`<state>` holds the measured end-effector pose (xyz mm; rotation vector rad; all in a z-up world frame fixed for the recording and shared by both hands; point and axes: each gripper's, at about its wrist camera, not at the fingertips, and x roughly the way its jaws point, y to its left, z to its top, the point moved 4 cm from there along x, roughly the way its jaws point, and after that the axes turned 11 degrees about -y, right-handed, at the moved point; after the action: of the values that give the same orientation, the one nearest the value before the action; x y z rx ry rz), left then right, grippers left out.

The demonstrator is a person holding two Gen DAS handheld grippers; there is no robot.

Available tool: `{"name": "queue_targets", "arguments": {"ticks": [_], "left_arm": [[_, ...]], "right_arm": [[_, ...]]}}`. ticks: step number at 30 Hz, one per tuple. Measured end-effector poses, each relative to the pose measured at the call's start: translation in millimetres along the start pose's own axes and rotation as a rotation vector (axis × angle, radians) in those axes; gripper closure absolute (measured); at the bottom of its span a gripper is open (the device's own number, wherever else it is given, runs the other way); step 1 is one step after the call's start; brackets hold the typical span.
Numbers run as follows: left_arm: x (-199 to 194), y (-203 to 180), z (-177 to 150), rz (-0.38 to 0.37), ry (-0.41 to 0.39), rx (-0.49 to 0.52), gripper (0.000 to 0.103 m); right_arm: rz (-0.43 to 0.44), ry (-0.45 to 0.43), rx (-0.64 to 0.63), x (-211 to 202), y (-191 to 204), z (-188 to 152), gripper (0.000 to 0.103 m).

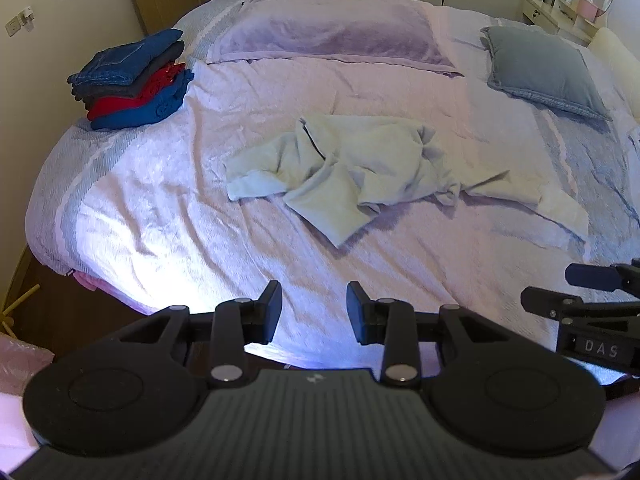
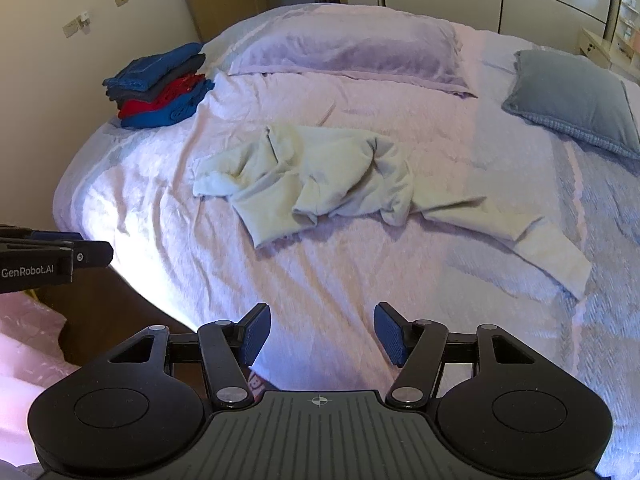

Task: Fold clothes
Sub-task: 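Release the shirt onto the pink sheet and open both grippers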

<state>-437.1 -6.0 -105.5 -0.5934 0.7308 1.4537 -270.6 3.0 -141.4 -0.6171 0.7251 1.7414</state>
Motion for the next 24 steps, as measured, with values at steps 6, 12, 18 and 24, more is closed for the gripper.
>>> {"name": "queue_targets", "arguments": {"ticks": [6,12,18,24], "left_arm": [[36,31,33,-0.032,-0.005,0.031,0.072],[78,66,67,-0.069,-0.007,0.079,0.072],[124,92,83,-0.129,0.016,0.153,0.069],[175,109,73,-0.170,0.067,0.211,0.068]], "right_arm": [[-0.049,-0.012,0.048,33,10,29,0.042],[-0.120,-0.031,0.113,64,19,58,0.042],[-0.232,-0.031,0.210,89,18,65,0.042],[-0.342,0.030,0.252,117,11,39,0.042]]}}
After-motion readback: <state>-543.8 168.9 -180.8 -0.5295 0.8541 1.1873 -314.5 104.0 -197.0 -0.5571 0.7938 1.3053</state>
